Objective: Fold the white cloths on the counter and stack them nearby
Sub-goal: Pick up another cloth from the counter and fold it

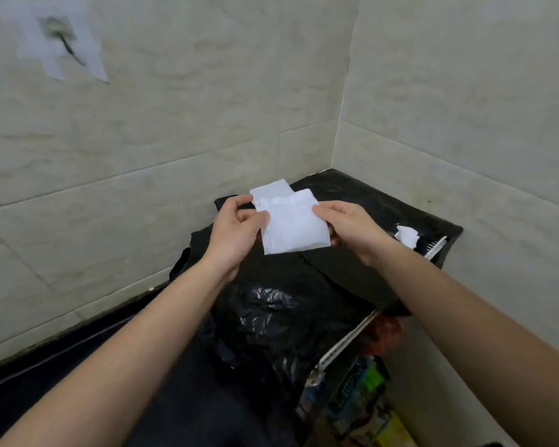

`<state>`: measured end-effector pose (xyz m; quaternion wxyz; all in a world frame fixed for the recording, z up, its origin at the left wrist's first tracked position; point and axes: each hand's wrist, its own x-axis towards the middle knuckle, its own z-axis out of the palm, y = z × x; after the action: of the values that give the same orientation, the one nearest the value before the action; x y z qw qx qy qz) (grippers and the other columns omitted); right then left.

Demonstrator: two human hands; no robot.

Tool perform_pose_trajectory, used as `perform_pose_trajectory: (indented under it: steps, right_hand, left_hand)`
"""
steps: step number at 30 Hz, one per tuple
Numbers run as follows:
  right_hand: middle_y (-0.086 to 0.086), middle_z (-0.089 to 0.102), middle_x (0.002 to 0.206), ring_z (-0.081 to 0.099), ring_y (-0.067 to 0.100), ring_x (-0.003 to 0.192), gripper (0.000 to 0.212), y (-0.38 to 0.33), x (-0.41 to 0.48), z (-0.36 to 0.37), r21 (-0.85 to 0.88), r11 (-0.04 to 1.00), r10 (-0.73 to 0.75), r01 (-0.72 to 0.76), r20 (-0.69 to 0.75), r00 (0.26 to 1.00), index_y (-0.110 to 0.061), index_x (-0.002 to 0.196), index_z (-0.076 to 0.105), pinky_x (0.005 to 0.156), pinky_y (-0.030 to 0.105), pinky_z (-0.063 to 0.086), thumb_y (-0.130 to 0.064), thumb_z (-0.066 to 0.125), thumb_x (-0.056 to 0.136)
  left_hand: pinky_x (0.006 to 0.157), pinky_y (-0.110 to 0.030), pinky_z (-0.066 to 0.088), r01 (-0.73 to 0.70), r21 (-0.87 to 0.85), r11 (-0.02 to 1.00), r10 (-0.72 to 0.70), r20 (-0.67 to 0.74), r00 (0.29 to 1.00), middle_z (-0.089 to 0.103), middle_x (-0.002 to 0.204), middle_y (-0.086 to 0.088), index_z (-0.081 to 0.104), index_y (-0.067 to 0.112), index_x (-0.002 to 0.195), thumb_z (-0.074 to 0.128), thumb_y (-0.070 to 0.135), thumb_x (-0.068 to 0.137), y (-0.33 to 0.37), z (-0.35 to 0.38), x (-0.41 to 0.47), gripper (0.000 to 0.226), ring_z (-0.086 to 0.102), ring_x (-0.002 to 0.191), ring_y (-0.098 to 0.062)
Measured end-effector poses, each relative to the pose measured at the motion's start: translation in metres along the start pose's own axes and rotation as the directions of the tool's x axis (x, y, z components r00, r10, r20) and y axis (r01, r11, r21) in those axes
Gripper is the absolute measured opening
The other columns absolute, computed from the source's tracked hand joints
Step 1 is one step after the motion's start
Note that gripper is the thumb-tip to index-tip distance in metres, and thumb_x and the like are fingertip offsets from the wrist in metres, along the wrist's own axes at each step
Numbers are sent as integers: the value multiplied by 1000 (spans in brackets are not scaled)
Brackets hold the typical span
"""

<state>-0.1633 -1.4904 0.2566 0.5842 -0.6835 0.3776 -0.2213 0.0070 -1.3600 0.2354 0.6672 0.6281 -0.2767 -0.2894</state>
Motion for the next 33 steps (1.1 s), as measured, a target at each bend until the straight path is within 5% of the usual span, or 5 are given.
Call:
perform_pose_trajectory:
  steps: [6, 13, 20, 28, 33]
  right_hand:
    - [16, 72, 111, 59, 23, 86, 25, 3, 121, -26, 11, 1000, 3, -6, 253, 968, -19, 117, 71, 71, 35, 46, -17, 56, 97]
    - [-4, 66, 99, 61, 6, 73, 36, 0, 233, -13, -52, 994, -77, 96, 283, 956, -27, 129, 59, 55, 19, 46, -24, 64, 93]
    - [-19, 57, 74, 57, 5, 75, 27, 65, 282, 1, -365, 864, -244, 348, 300, 922, -25, 118, 70, 71, 16, 39, -17, 59, 94]
    - [2, 61, 102, 58, 17, 100, 29, 57, 281, -9, -523, 723, -301, 452, 351, 887, -30, 122, 68, 89, 28, 46, -28, 58, 95]
    - [6, 50, 124, 58, 27, 108, 36, -22, 256, -9, -590, 543, -527, 597, 314, 790, -26, 134, 57, 86, 33, 44, -35, 50, 100]
  left_hand:
    - [85, -45, 56, 121, -76, 990, -135, -227, 965, 68, 114, -10, 52, 16, 128, 66, -4, 82, -16, 42, 69, 52, 67, 105, -31]
    - [62, -28, 54, 63, 1, 998, -57, -399, 915, 68, 93, -5, 55, 22, 116, 61, -11, 84, -6, 51, 149, 46, 65, 76, -19]
    - [78, -33, 53, 212, 163, 964, -124, -428, 895, 68, 106, -10, 63, 17, 106, 59, -9, 85, -68, 58, 175, 34, 63, 87, -21]
    - [73, -25, 47, 252, 217, 943, -138, -435, 890, 63, 110, -10, 62, 16, 114, 60, 0, 89, -66, 53, 169, 30, 59, 84, -15]
    - [105, -32, 40, 146, 696, 703, 252, -436, 864, 50, 135, -20, 50, 6, 138, 55, 22, 99, 10, 9, 135, 43, 52, 118, -28]
